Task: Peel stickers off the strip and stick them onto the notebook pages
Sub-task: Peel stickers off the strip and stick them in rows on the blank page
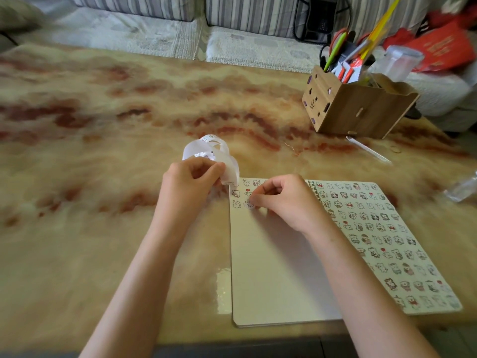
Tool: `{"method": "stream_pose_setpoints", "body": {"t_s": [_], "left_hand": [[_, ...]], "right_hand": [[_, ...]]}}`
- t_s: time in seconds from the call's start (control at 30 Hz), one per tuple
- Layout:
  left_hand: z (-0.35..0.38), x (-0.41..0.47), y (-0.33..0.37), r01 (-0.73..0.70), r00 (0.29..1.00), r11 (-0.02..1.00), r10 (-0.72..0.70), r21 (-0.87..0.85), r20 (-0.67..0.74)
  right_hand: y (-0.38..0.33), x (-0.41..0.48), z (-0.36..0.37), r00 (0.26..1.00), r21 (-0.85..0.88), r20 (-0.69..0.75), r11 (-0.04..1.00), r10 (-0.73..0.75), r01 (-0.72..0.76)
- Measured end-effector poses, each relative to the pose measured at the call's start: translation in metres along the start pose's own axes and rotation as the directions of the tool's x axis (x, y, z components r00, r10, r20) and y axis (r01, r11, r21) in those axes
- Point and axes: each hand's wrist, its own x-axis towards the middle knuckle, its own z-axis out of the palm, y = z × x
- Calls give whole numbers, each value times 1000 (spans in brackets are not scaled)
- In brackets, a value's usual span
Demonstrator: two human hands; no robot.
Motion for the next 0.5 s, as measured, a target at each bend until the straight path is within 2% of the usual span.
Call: {"method": "stream_pose_setpoints", "body": {"t_s": [0.5], "left_hand": [[0,0,0,9,1000,1000,-9,0,2]], "right_hand": [[3,1,6,999,-110,-45,994,-26,21]]}}
